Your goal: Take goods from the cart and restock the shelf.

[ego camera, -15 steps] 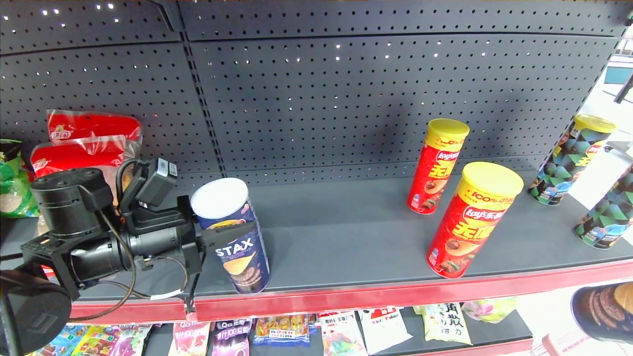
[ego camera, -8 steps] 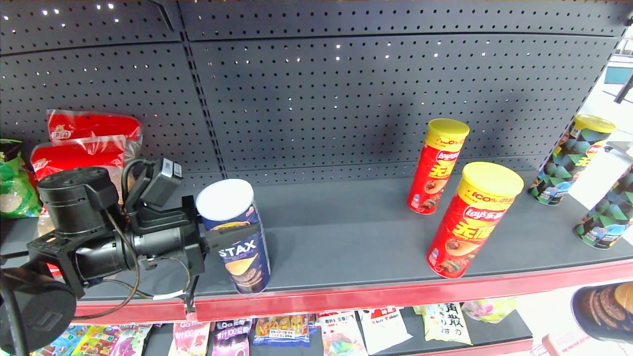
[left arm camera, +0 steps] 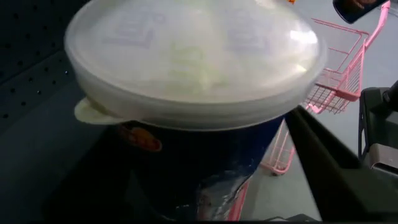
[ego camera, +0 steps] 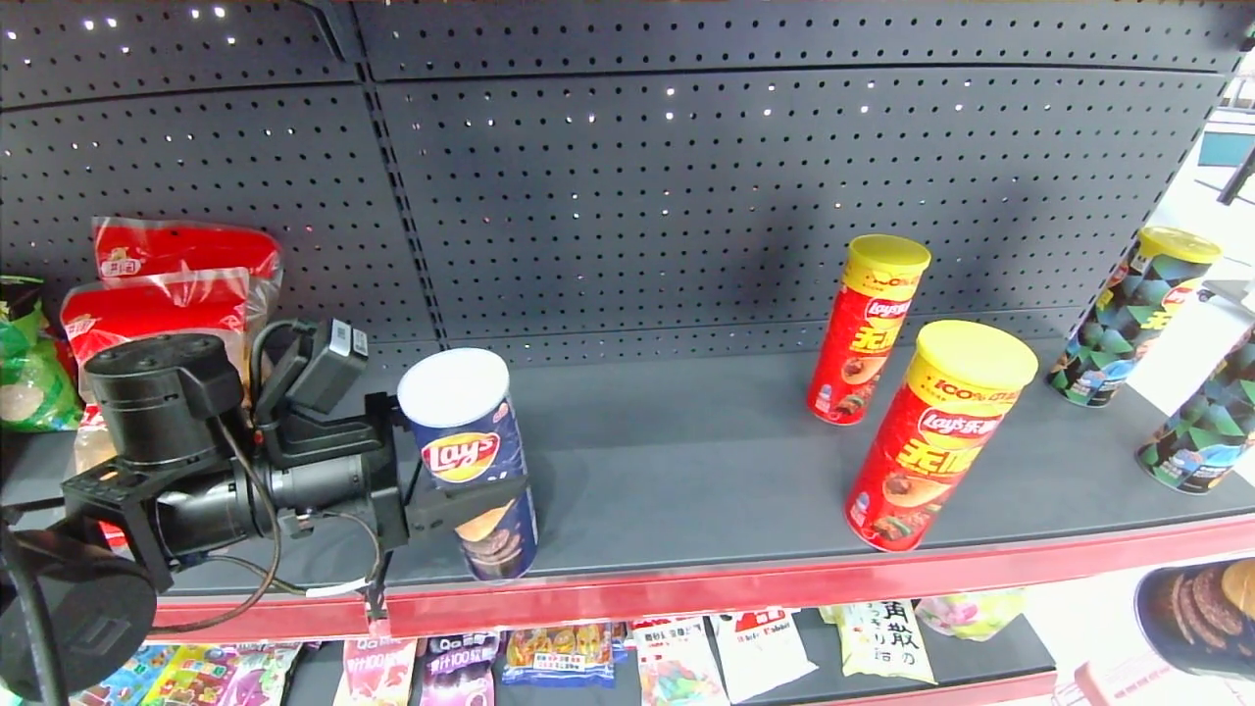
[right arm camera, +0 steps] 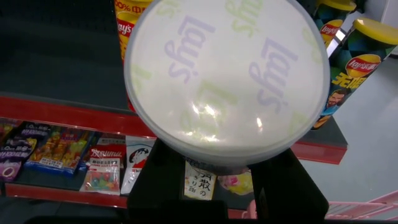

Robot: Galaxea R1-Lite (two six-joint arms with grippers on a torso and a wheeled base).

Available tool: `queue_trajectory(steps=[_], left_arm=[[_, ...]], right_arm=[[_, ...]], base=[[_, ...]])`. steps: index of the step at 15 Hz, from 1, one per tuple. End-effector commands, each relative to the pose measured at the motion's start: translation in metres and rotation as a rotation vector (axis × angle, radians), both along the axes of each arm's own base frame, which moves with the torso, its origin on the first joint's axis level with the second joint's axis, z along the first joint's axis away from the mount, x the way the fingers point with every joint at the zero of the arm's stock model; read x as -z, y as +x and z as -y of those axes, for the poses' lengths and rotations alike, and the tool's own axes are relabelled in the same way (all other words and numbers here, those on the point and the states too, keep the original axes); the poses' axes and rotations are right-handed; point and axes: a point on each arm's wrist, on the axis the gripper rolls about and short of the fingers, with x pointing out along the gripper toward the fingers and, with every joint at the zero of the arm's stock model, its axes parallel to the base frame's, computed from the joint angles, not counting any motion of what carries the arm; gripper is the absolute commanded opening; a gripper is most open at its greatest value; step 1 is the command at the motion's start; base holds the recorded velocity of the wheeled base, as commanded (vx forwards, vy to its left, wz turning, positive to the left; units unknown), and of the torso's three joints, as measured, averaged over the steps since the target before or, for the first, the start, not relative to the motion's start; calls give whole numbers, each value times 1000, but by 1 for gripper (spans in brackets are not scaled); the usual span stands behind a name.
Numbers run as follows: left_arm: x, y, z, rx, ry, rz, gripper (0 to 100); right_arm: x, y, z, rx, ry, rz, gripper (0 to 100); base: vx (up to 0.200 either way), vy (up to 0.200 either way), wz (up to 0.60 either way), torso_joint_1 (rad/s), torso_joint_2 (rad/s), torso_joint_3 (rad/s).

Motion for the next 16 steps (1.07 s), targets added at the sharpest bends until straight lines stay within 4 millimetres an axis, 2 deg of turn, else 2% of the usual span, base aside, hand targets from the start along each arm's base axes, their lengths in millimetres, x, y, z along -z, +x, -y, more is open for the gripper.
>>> queue_trajectory(steps=[1,7,9,14,16], left_arm=[[-3,-2,-1,-4,-3,18,100],[-14,-22,-12,-33,-20,64,100],[-24,-26,-22,-67,-32,94,100],[-51,-39,-25,-65,-97,131,100],[-56,-41,-25,-74,-118,123,100]], right_arm=[[-2,-1,0,0,1,6,0],[-2,0,0,0,1,5,0],[-4,0,0,0,1,6,0],[-6,-1,0,0,0,13,0],[-6,-1,0,0,0,14,0]], base=[[0,0,0,0,0,0],[0,0,0,0,0,0],[0,0,0,0,0,0],[0,0,0,0,0,0],[0,0,0,0,0,0]])
